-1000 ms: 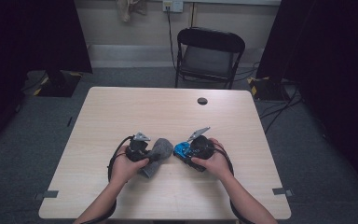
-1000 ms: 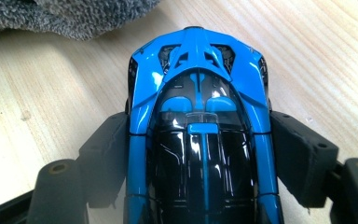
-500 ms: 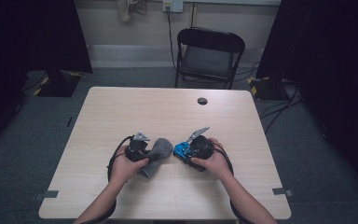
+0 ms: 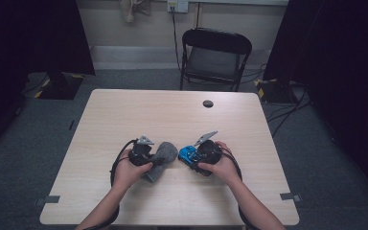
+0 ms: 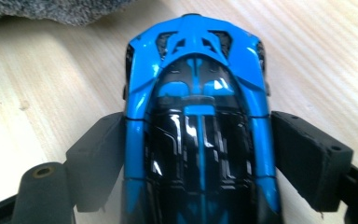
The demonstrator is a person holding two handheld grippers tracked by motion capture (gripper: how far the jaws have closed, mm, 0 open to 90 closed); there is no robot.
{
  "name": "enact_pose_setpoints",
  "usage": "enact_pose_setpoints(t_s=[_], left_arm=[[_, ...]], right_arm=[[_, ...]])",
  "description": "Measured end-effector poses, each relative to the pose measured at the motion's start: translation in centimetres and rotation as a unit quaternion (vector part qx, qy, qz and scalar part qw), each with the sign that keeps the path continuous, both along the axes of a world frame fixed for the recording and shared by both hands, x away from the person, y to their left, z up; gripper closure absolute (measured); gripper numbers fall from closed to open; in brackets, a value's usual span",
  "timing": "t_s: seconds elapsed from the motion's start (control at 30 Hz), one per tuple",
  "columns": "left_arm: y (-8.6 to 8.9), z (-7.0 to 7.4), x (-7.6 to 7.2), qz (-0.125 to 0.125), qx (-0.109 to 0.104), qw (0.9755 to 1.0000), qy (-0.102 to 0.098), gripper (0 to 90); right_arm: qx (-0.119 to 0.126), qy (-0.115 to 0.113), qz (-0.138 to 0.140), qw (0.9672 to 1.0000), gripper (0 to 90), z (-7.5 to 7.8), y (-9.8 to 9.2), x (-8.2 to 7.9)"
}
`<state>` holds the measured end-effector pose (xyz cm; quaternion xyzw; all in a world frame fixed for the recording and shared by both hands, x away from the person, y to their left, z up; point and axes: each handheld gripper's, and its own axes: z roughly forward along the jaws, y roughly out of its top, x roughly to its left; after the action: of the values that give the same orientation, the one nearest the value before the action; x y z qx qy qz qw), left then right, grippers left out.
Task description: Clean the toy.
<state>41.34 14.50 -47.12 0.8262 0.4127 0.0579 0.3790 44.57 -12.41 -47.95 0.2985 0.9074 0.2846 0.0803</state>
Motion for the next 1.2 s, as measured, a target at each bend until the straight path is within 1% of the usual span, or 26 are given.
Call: enact_pose_setpoints(t_s=[0.1,0.13,0.2,0.23,0.27,0.3,0.43,0.5,0.53,0.6,0.63,0.73,1.0,1.1,1.2], left_arm=[[-0.01,-0.02,-0.02,0.001,0.000,1.0000,-0.001,71.1],[-0.01,-0.03,-0.03,0.001,0.000,1.0000,-0.001,71.2],[-0.02,-0.02,-0.02,0.000,0.001,1.0000,-0.001,71.2],[-0.05,-0.01,-0.04,0.001,0.001,1.0000,0.001,71.1],[-0.05,0.01,-0.03,0.001,0.002,1.0000,-0.001,71.1],[-0.05,0.01,-0.03,0.000,0.002,1.0000,-0.001,71.2],[-0.02,-0.01,-0.04,0.001,0.000,1.0000,-0.001,71.2],[0.00,-0.02,-0.02,0.000,0.001,1.0000,0.000,71.2],[0.00,-0.02,-0.02,0.001,0.001,1.0000,0.000,71.2],[-0.04,-0.01,-0.04,0.002,0.000,1.0000,0.001,71.2],[-0.02,-0.01,-0.03,0.001,0.000,1.0000,0.000,71.2],[0.00,0.05,-0.06,0.002,0.000,1.0000,-0.002,71.2],[0.13,0.23,-0.15,0.004,-0.002,1.0000,-0.003,71.2],[0.20,0.24,-0.11,0.005,-0.001,1.0000,-0.004,71.2],[0.25,0.27,-0.08,0.004,-0.003,1.0000,-0.003,71.2]], right_arm=[[0.005,0.002,-0.002,1.0000,20.2,0.09,-0.34,-0.10],[0.003,0.006,-0.003,1.0000,20.1,0.08,-0.45,-0.16],[0.008,0.011,-0.004,0.9999,17.8,-0.04,-0.62,-0.30],[0.005,0.014,-0.004,0.9999,16.0,-0.11,-0.62,-0.33],[-0.003,0.009,-0.003,0.9999,15.8,-0.15,-0.60,-0.37],[-0.009,0.012,-0.005,0.9999,13.5,-0.22,-0.54,-0.42],[-0.014,0.007,-0.011,0.9998,11.7,-0.33,-0.36,-0.47],[-0.021,0.008,-0.011,0.9997,12.5,-0.30,-0.18,-0.55],[-0.025,0.010,-0.011,0.9996,14.7,-0.23,-0.09,-0.57],[-0.026,0.011,-0.014,0.9995,25.4,0.05,-0.05,-0.58],[-0.026,0.011,-0.008,0.9996,25.6,0.14,-0.05,-0.59],[-0.031,0.011,-0.005,0.9994,25.8,0.20,0.00,-0.55],[-0.030,0.010,-0.011,0.9994,26.1,0.21,0.01,-0.73],[-0.033,0.004,-0.006,0.9994,26.3,0.24,0.07,-0.73],[-0.035,0.010,-0.003,0.9993,26.4,0.31,0.00,-0.64]])
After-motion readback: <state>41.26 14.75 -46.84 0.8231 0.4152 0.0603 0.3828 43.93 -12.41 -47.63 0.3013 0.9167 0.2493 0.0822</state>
